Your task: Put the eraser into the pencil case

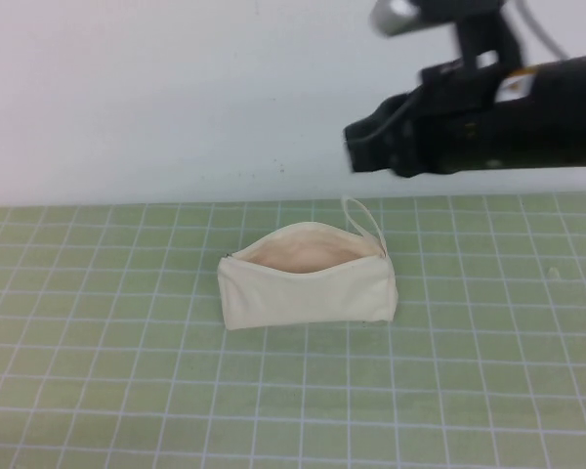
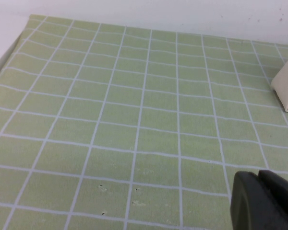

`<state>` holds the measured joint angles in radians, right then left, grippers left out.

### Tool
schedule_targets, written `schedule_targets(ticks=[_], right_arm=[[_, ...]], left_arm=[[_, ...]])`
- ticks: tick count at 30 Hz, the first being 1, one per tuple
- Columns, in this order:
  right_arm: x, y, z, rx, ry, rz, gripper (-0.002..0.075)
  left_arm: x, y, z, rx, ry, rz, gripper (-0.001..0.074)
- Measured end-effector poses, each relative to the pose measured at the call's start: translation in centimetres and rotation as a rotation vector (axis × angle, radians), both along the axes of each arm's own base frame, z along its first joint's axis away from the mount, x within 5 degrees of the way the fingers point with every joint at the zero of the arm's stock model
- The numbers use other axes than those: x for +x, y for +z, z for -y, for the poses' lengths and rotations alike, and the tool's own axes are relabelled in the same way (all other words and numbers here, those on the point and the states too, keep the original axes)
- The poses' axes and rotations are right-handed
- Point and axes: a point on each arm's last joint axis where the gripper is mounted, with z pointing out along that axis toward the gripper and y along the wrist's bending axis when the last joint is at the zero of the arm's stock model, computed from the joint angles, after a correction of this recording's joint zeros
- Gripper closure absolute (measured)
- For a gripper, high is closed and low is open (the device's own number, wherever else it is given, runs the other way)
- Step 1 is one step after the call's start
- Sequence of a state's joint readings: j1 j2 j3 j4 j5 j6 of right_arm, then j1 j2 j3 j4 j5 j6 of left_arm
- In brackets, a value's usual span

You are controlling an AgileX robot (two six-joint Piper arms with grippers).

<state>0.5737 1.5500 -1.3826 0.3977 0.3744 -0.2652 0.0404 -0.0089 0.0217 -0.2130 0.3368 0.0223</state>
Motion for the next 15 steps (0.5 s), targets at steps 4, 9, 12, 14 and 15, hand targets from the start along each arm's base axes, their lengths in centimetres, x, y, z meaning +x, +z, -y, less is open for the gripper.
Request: schedule_targets(ticks=[4,9,12,14,15], right_arm=[[-4.3,2.4,2.8,0.051,-0.005,0.059,0.0720],[-10.0,2.0,6.4,0.082,-0.014,0.110,0.0725],[-13.1,1.0,8.4,0.086,-0.012,0.138,0.0725],[-14.7,0.5,9.5,0.087,-0.007,0.161,0.0726],[-15.3,0.0,9.9,0.080,-0.002,0.159,0.0726]], left_arm=[[0.0,0.0,0.0,0.000,0.000,0.000,0.0738],[0.0,0.0,0.0,0.000,0.000,0.000,0.0738],[0.0,0.0,0.0,0.000,0.000,0.000,0.0738],[0.0,0.0,0.0,0.000,0.000,0.000,0.0738],[0.0,0.0,0.0,0.000,0.000,0.000,0.0738]])
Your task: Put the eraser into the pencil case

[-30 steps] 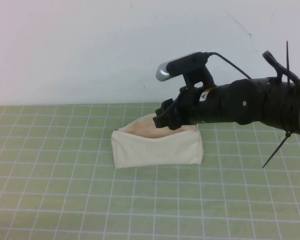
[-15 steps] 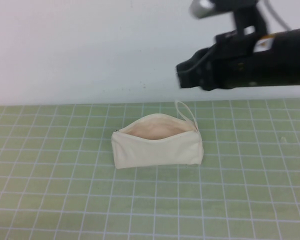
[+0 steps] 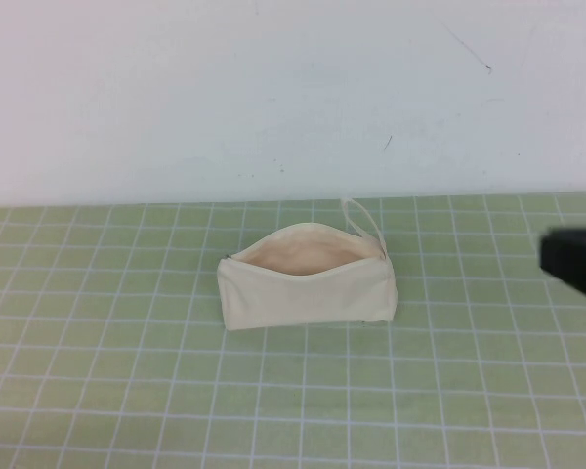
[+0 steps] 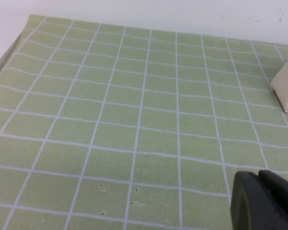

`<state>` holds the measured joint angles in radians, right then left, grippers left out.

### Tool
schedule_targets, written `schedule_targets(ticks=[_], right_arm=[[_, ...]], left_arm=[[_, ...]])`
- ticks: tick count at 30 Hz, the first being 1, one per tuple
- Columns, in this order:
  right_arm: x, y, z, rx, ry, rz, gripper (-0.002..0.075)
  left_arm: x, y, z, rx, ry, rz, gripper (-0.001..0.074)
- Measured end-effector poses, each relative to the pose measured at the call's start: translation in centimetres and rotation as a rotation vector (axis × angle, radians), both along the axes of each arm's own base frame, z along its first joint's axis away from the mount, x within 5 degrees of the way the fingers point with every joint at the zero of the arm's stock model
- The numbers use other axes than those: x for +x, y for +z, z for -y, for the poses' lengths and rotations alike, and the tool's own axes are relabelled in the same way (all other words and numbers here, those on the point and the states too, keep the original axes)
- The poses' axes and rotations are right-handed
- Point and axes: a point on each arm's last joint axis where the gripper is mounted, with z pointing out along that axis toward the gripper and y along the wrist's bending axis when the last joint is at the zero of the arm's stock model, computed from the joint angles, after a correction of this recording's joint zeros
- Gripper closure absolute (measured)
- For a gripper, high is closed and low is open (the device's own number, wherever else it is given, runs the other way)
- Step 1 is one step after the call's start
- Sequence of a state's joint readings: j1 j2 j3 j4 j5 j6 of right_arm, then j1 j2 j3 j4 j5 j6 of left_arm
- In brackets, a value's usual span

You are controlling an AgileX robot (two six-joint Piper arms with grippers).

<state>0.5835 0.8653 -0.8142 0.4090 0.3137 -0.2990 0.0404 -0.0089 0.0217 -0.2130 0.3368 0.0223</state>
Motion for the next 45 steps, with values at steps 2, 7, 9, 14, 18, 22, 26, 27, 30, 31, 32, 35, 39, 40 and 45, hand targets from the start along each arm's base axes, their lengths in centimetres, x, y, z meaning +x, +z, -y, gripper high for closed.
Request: schedule_targets(ticks=[2,7,9,14,18,22,26,27,30,31,32,35,39,40,45], right_arm=[[-1.4,-0.6,0.8,-0.011,0.016,-0.007,0.0726],[-3.3,-3.4,1.7,-0.074,0.050,-0.072,0.0726],[-3.3,-5.0,2.1,-0.117,0.037,-0.037,0.0726],[-3.0,-8.0,3.4,-0.105,-0.080,0.198,0.0726],[-3.1,-10.0,4.6,-0.054,-0.190,0.344,0.0727],[-3.9,-11.9,5.6,-0.047,-0.244,0.397,0.0727],[-4.9,-12.0,6.4,-0.034,-0.258,0.419,0.0727],[-5.2,-11.9,6.7,-0.044,-0.259,0.433,0.0727],[-5.7,-11.9,7.5,-0.080,-0.293,0.448,0.0727],[-5.9,-11.9,7.8,-0.093,-0.317,0.444,0.0727],[-6.0,-12.0,8.1,-0.103,-0.338,0.437,0.0727],[-6.6,-12.3,9.1,-0.132,-0.419,0.412,0.0727],[-7.8,-12.9,10.1,-0.172,-0.532,0.376,0.0727],[-8.0,-13.1,10.3,-0.160,-0.563,0.361,0.0727],[-8.6,-16.2,10.9,-0.104,-0.657,0.262,0.0727]], left_arm=[[0.0,0.0,0.0,0.000,0.000,0.000,0.0738],[0.0,0.0,0.0,0.000,0.000,0.000,0.0738],[0.0,0.0,0.0,0.000,0.000,0.000,0.0738],[0.0,0.0,0.0,0.000,0.000,0.000,0.0738],[0.0,0.0,0.0,0.000,0.000,0.000,0.0738],[0.0,0.0,0.0,0.000,0.000,0.000,0.0738],[0.0,0.0,0.0,0.000,0.000,0.000,0.0738],[0.0,0.0,0.0,0.000,0.000,0.000,0.0738],[0.0,0.0,0.0,0.000,0.000,0.000,0.0738],[0.0,0.0,0.0,0.000,0.000,0.000,0.0738],[0.0,0.0,0.0,0.000,0.000,0.000,0.0738],[0.0,0.0,0.0,0.000,0.000,0.000,0.0738],[0.0,0.0,0.0,0.000,0.000,0.000,0.0738],[0.0,0.0,0.0,0.000,0.000,0.000,0.0738],[0.0,0.0,0.0,0.000,0.000,0.000,0.0738]])
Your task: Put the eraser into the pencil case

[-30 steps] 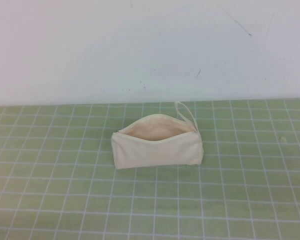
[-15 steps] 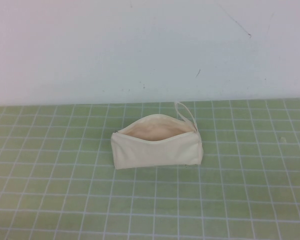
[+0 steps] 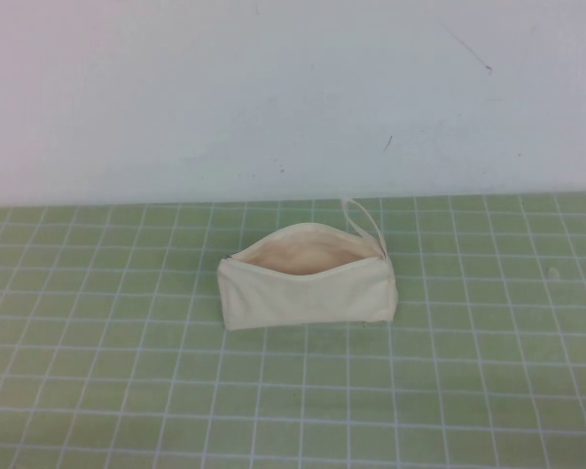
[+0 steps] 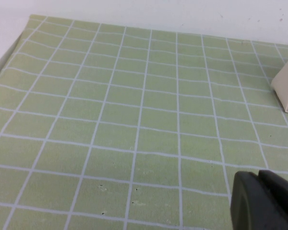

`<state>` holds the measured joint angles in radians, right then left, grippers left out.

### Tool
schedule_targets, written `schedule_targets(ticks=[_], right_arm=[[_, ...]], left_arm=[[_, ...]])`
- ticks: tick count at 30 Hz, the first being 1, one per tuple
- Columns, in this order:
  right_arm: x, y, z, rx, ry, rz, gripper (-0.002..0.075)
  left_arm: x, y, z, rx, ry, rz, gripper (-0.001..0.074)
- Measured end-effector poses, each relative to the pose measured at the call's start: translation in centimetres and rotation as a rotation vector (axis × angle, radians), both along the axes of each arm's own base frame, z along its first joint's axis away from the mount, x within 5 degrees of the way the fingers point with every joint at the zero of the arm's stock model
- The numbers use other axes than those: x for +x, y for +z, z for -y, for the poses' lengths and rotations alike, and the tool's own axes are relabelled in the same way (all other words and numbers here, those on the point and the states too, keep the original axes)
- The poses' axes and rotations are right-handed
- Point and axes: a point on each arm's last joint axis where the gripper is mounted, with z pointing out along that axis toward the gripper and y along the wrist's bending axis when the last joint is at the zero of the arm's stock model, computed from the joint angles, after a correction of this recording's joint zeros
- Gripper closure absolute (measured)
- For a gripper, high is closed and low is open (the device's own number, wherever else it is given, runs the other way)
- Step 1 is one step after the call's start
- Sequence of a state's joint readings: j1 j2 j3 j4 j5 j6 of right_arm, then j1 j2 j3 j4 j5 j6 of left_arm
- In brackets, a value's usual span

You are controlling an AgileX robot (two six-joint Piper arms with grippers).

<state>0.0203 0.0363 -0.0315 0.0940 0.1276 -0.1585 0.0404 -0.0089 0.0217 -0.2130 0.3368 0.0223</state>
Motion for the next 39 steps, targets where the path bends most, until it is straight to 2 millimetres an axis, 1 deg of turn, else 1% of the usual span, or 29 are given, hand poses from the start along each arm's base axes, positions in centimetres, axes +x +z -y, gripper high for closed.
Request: schedule_targets(ticks=[1,2,3,7,11,15,39], right_arm=[[-0.1,-0.5,0.1,0.027,-0.011,-0.012,0.0727],[-0.2,-1.9,0.2,0.088,-0.036,-0.065,0.0727],[-0.3,-2.4,0.3,0.103,-0.045,-0.098,0.0727],[-0.5,-3.3,0.4,0.083,-0.057,-0.183,0.0727],[-0.5,-3.5,0.4,0.015,-0.050,-0.212,0.0727],[-0.6,-3.6,0.4,-0.012,-0.048,-0.228,0.0727],[-0.6,-3.6,0.5,-0.025,-0.047,-0.229,0.0727]], left_arm=[[0.0,0.0,0.0,0.000,0.000,0.000,0.0738],[0.0,0.0,0.0,0.000,0.000,0.000,0.0738],[0.0,0.0,0.0,0.000,0.000,0.000,0.0738],[0.0,0.0,0.0,0.000,0.000,0.000,0.0738],[0.0,0.0,0.0,0.000,0.000,0.000,0.0738],[0.0,0.0,0.0,0.000,0.000,0.000,0.0738],[0.0,0.0,0.0,0.000,0.000,0.000,0.0738]])
